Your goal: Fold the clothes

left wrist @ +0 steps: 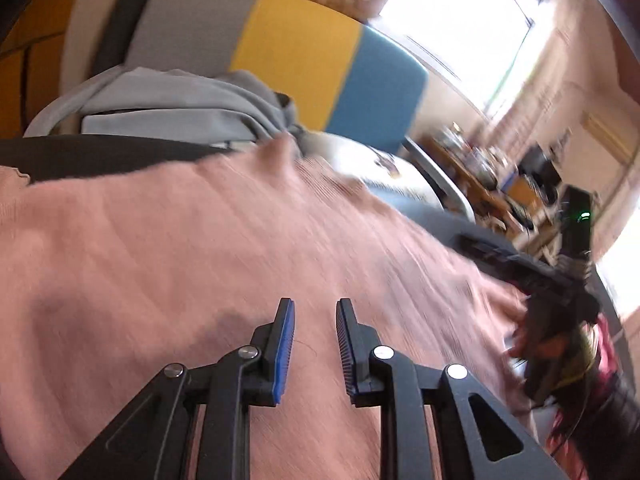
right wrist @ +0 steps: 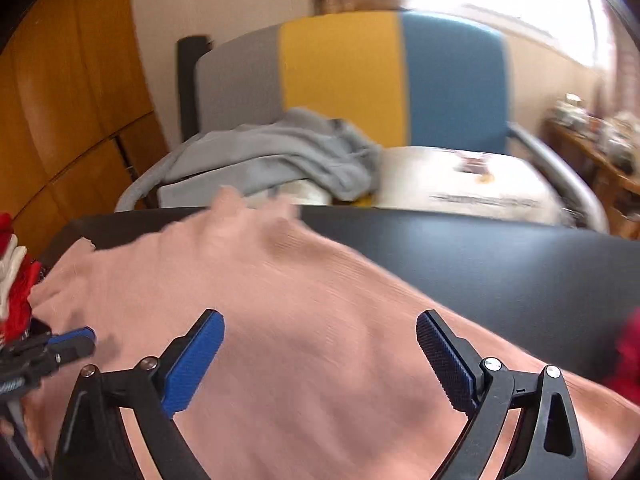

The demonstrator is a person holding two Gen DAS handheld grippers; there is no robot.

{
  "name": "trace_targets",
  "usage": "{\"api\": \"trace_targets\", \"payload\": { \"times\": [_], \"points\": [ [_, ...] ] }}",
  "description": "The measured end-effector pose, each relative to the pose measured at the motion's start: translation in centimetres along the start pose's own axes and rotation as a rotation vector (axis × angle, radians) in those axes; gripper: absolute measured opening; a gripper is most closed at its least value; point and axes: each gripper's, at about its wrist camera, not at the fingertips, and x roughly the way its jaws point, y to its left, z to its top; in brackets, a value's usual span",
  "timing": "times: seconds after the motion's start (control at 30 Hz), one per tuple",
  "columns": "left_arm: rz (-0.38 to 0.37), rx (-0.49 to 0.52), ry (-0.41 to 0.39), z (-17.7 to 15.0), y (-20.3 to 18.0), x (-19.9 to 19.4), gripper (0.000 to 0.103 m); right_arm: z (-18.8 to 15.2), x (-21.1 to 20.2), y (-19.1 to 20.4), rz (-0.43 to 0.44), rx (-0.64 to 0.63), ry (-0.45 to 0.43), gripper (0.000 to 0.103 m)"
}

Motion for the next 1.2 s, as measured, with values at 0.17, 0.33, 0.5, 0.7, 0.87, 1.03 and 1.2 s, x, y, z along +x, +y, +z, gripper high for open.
{"api": "trace_targets", "payload": {
  "times": [0.17, 0.33, 0.5, 0.7, 0.87, 1.03, 1.2],
  "points": [
    [-0.017, 0.0, 0.056, -2.9, -0.3, 1.0, 0.021, -6.2, -11.4, -12.5, -0.225, 0.142, -0.027, 0.094],
    [-0.082, -0.114, 0.059, -3.2, 1.1, 1.2, 0.021, -13.1, -20.2, -24.4, -0.429, 0.365, -0.023, 0.076],
    [-0.085, -0.12, 0.054, -3.5, 1.1, 1.3, 0.021, -17.4, -22.2, -31.0, -0.47, 0.503, -0.001, 0.059],
    [-0.089, -0.127, 0.049, -3.8, 1.0, 1.4, 0.021, -17.4, -20.6, -33.6, -0.39, 0.524, -0.006, 0.059],
    [-0.106, -0.15, 0.044, -3.8, 1.4, 1.3, 0.021, -17.9, -19.0, -33.1, -0.419, 0.468, 0.113, 0.017],
    [-0.122, -0.164, 0.04, -3.9, 1.4, 1.3, 0.021, -17.5, -19.6, -31.8, -0.363, 0.476, 0.181, 0.009],
    [-0.145, -0.182, 0.035, -4.1, 2.2, 0.9, 0.021, -14.5, -21.5, -28.6, -0.12, 0.557, 0.112, 0.009]
  ]
}}
